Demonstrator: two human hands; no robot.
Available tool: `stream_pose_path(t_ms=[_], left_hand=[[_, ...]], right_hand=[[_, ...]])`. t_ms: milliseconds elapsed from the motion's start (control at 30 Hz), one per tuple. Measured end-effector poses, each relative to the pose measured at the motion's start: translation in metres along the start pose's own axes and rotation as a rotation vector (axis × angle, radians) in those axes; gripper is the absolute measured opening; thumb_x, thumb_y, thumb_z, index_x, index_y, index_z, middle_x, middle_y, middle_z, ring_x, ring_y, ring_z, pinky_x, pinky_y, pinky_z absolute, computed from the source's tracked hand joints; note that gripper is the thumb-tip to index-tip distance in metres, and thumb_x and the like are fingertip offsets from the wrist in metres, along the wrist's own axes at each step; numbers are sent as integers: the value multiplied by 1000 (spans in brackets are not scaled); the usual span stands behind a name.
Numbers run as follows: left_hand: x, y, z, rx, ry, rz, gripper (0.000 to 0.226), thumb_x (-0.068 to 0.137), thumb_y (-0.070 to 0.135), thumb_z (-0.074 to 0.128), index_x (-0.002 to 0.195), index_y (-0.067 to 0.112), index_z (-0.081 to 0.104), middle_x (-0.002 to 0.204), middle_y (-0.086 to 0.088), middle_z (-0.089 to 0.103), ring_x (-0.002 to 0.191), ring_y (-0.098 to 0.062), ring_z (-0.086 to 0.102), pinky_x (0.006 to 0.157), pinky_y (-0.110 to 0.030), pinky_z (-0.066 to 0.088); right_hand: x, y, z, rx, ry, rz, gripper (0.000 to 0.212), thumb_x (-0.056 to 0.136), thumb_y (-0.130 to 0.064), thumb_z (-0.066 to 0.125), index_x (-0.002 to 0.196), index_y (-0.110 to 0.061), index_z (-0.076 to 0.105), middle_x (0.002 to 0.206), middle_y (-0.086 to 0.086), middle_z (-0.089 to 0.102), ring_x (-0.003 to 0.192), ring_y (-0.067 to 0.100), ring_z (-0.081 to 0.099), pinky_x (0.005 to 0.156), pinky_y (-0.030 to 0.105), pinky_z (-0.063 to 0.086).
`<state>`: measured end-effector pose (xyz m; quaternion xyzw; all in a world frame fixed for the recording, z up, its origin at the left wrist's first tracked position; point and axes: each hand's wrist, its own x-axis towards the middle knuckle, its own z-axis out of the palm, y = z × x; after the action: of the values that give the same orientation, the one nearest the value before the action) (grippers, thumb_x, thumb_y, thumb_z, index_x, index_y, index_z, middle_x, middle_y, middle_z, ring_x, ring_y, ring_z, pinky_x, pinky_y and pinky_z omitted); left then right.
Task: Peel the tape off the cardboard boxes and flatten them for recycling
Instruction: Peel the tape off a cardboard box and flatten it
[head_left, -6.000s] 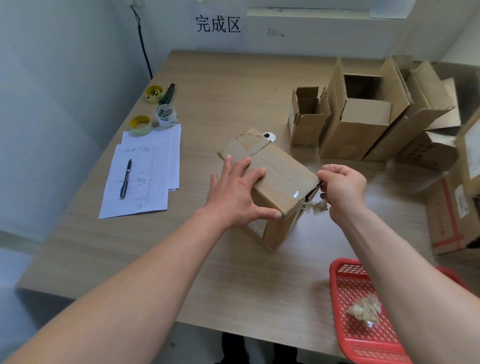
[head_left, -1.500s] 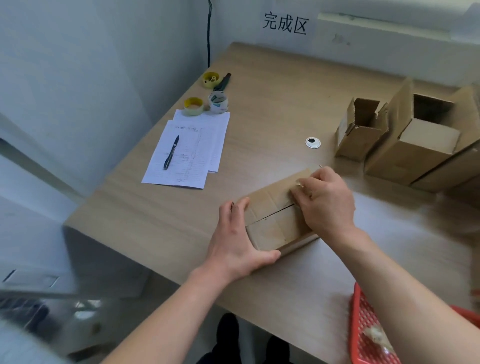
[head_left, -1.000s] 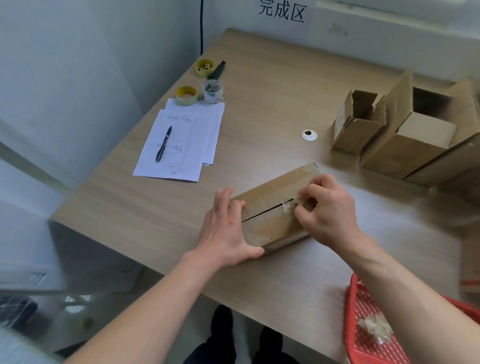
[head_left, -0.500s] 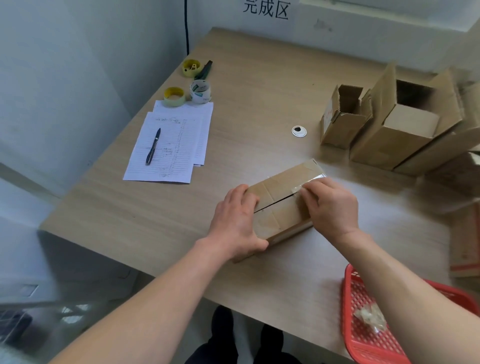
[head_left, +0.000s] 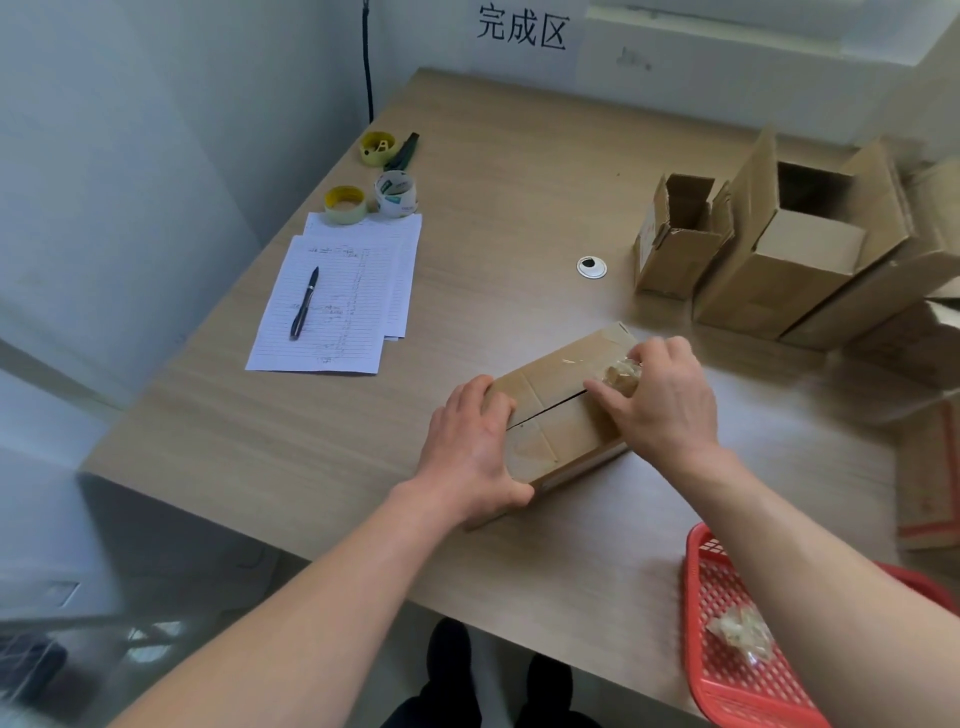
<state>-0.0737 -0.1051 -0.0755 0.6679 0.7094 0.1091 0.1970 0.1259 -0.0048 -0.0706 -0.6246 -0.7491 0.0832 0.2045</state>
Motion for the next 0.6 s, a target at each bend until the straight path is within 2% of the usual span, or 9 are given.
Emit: stream_pose_path(t_ms=[100, 200, 300, 400, 467, 533, 600], left_hand=[[-3, -3, -2, 1, 5, -1, 89, 53, 49, 83, 129, 18, 47, 151, -8, 27, 142, -25, 25, 116, -34, 27], [-5, -4, -2, 9, 6, 2, 89, 53, 48, 83, 128, 17, 48, 152, -9, 27, 143, -26, 25, 116, -34, 27], [-6, -2, -3, 15, -1, -7, 89, 53, 50, 83, 128, 17, 47, 154, -10, 25, 144, -26, 23, 117, -35, 26], [-6, 0, -4, 16, 1, -7, 88, 54, 50, 83, 128, 17, 47, 153, -10, 26, 144, -26, 24, 116, -34, 27], [-6, 0, -5, 20, -4, -7, 89, 54, 50, 83, 129, 18, 47, 153, -9, 26, 144, -25, 23, 116, -34, 26], [-8, 0, -5, 29, -12, -2, 89, 54, 50, 83, 130, 18, 47, 154, -9, 24, 144, -25, 22, 117, -34, 25], [-10, 0, -4, 39, -16, 3, 90, 54, 50, 83, 130, 18, 47, 154, -9, 24, 144, -25, 23, 117, -34, 24]], right_hand=[[3, 1, -2, 169, 56, 71, 56, 76, -35, 84, 113, -10, 49, 98, 7, 56, 85, 33, 55, 70, 36, 39], [1, 4, -2, 206, 136, 8, 44, 72, -28, 87, 97, -9, 55, 92, 2, 49, 74, 25, 48, 66, 31, 37], [1, 9, 5, 198, 147, -27, 31, 73, -27, 87, 82, -7, 65, 88, 9, 54, 68, 30, 55, 64, 31, 43], [3, 9, 5, 135, 96, -50, 24, 86, -29, 77, 79, -7, 72, 84, 12, 59, 72, 35, 58, 64, 33, 43], [10, 9, -1, 125, 11, 56, 36, 95, -35, 64, 70, -10, 68, 73, 10, 59, 75, 36, 56, 64, 36, 39], [24, 12, -10, 301, -50, 319, 49, 98, -37, 57, 58, -9, 58, 57, 7, 52, 70, 32, 50, 62, 37, 34], [35, 14, -15, 445, -86, 477, 46, 97, -34, 57, 59, -10, 61, 52, 4, 56, 65, 27, 53, 64, 36, 41]])
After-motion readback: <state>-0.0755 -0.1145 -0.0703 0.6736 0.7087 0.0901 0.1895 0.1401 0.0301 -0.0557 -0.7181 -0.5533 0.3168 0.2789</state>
